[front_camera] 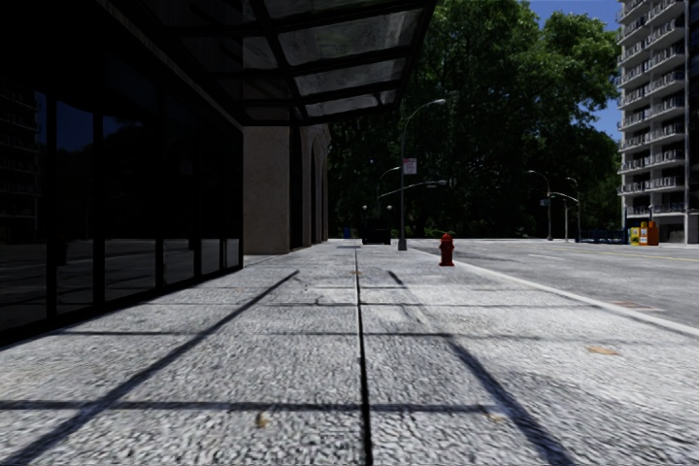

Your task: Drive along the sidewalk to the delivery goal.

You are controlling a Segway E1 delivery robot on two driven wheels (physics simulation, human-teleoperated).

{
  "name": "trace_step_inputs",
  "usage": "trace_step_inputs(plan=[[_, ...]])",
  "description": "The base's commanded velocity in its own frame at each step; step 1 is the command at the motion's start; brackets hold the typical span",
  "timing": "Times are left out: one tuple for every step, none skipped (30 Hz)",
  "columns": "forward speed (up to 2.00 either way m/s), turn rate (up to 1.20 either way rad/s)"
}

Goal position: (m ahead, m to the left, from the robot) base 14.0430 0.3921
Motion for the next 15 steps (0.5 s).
trace_step_inputs(plan=[[2.00, 0.00], [2.00, 0.00], [2.00, 0.00], [2.00, 0.00], [2.00, 0.00], [2.00, 0.00], [2.00, 0.00], [2.00, 0.00], [2.00, 0.00], [2.00, 0.00], [2.00, 0.10], [2.00, 0.10], [2.00, 0.34], [2.00, 0.55], [2.00, 0.70]])
